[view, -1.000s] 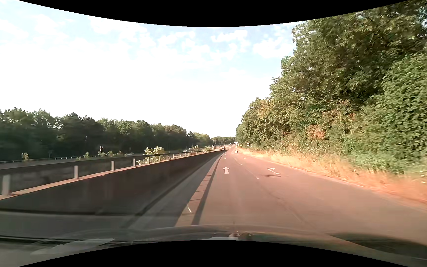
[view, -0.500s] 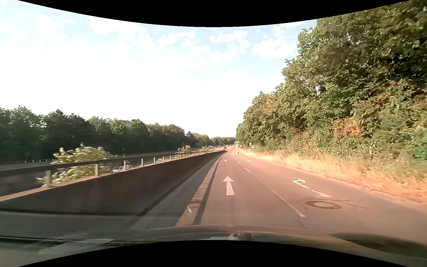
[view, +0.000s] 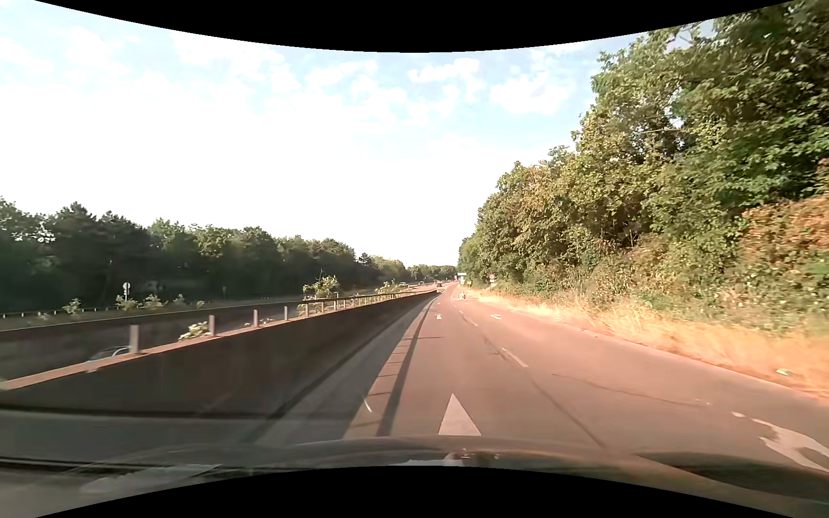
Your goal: Follow the waypoints while adhering to traffic rules and regulations
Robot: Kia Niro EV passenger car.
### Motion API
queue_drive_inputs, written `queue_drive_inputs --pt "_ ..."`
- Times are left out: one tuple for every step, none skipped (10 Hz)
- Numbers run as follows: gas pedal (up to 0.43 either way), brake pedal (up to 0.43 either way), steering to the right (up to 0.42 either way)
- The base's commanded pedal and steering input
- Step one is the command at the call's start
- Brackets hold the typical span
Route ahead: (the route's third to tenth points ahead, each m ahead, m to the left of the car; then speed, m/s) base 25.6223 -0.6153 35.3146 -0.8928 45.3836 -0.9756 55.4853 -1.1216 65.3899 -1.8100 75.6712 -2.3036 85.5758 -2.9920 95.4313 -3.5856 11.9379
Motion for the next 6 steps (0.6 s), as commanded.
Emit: queue_drive_inputs --pt "0.169 0.0 0.001" --pt "0.169 0.0 0.0" --pt "0.169 0.0 0.001" --pt "0.169 0.0 0.001" --pt "0.169 0.0 0.001" --pt "0.169 0.0 0.001"
